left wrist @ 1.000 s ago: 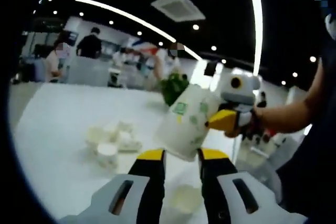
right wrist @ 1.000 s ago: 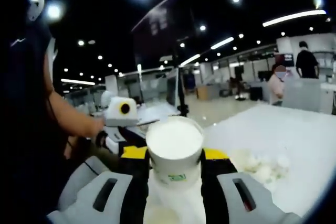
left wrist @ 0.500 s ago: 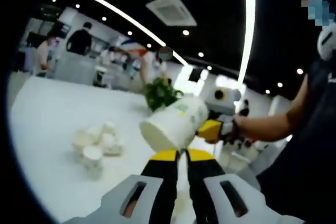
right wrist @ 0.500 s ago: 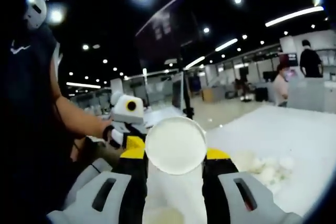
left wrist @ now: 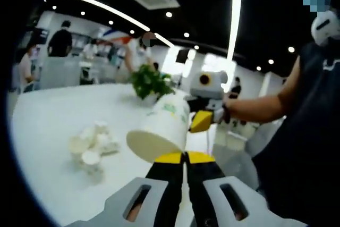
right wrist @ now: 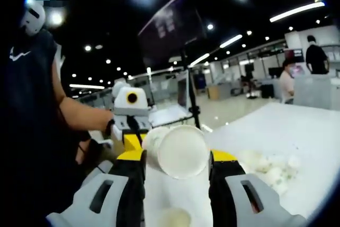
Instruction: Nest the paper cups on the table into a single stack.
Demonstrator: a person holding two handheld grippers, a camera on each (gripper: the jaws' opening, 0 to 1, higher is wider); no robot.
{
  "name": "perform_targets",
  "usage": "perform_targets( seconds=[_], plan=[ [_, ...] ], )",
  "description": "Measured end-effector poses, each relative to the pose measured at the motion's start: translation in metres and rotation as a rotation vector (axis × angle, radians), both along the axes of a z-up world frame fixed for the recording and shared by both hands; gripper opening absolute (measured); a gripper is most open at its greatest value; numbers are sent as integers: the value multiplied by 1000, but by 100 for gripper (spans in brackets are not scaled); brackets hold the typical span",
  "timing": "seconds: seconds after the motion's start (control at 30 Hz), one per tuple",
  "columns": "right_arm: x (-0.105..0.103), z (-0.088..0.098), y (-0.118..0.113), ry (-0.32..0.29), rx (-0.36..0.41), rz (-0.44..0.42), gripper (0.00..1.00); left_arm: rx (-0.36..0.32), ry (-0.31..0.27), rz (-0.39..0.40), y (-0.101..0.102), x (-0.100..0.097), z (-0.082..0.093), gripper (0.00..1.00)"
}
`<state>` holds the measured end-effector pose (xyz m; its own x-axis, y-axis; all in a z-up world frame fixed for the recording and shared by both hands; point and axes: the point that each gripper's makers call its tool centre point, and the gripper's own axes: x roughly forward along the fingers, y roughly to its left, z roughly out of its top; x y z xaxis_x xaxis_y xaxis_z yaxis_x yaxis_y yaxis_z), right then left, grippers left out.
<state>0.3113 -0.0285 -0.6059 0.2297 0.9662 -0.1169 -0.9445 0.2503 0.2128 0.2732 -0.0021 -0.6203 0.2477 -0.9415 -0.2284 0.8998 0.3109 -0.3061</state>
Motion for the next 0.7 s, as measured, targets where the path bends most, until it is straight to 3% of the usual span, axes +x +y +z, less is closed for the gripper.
perform_targets(
  seconds=[0.17, 0.3, 0.53, 0.7],
  plan=[
    [-4, -3, -1, 5, -20, 12, 46, 41, 3, -51, -1, -9, -2, 0],
    [-6, -4, -2, 1, -22, 12, 42, 57, -7, -51, -2, -7, -1, 0],
    [-6, -2, -7, 9, 7, -2, 42, -26, -22, -10, -1, -1, 17, 0],
    [-7, -4, -9, 19, 15, -14, 42, -34, -32, -5, -5, 0, 19, 1]
  ],
)
